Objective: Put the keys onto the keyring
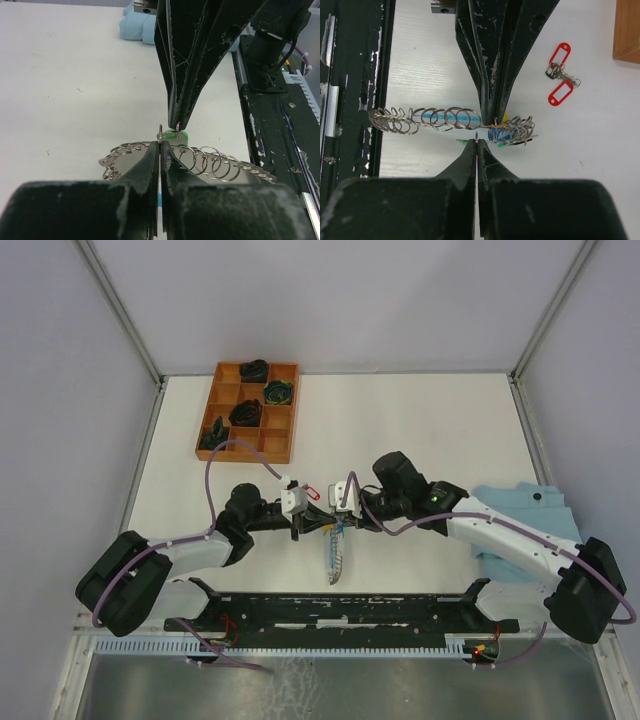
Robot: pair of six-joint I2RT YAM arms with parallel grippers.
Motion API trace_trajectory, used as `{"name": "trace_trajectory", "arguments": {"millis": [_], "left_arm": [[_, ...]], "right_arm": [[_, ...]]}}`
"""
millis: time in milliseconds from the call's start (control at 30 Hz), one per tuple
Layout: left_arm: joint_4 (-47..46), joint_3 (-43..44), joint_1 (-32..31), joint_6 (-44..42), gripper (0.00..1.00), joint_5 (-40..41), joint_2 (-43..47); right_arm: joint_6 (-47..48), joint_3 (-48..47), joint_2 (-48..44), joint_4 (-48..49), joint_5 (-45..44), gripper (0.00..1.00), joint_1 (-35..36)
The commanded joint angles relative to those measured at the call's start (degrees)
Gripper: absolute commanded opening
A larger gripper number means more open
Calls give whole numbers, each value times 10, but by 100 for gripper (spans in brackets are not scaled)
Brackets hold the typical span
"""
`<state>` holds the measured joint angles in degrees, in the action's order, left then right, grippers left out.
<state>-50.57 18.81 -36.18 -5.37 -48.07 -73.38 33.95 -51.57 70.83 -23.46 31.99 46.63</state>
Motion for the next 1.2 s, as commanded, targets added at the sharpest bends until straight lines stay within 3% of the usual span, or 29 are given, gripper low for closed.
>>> {"name": "trace_trajectory", "arguments": {"millis": [0,267,733,1167], "left_arm": [[-74,2,-1,26,3,-2,17],[-71,0,-1,18,3,-1,13],[-91,0,-1,26,3,-26,4],[-95,1,-1,29,3,-33,1]], "right_arm": [[3,2,-12,27,-30,1,5],[-7,31,-58,45,-97,1,5],[-13,28,-38,64,-32,1,5],[-18,27,-39,69,-35,1,5]]}}
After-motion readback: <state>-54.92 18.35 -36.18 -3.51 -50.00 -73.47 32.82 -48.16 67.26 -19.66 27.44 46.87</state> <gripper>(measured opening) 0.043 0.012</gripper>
